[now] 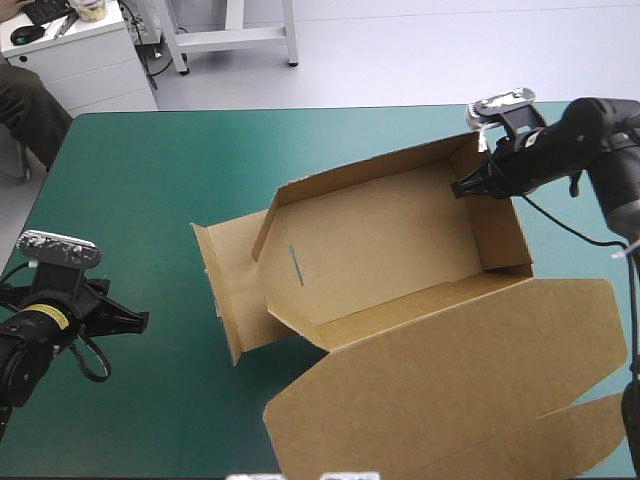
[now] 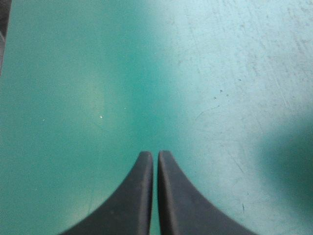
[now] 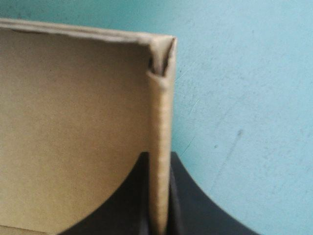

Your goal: Fold the box

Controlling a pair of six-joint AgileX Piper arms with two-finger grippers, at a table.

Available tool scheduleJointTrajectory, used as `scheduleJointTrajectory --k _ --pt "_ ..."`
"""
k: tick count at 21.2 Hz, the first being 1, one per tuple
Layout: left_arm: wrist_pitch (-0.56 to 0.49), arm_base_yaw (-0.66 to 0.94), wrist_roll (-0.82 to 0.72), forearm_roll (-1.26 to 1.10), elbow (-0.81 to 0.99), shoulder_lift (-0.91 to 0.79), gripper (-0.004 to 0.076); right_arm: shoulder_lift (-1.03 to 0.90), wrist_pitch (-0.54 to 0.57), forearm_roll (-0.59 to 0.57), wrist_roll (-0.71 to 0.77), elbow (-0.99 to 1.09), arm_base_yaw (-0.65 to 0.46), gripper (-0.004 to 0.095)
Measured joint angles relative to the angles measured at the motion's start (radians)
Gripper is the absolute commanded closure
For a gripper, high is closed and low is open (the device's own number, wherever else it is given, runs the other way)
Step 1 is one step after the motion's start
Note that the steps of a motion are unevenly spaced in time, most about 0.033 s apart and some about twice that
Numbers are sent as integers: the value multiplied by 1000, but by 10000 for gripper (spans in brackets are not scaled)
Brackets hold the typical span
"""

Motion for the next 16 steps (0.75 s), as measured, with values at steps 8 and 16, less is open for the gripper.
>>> scheduleJointTrajectory --k 8,16 --pt "-24 0 -49 56 17 1 705 -124 0 244 -164 -3 -227 929" --pt "-155 0 16 -190 40 195 704 -137 0 358 -188 -4 -232 929"
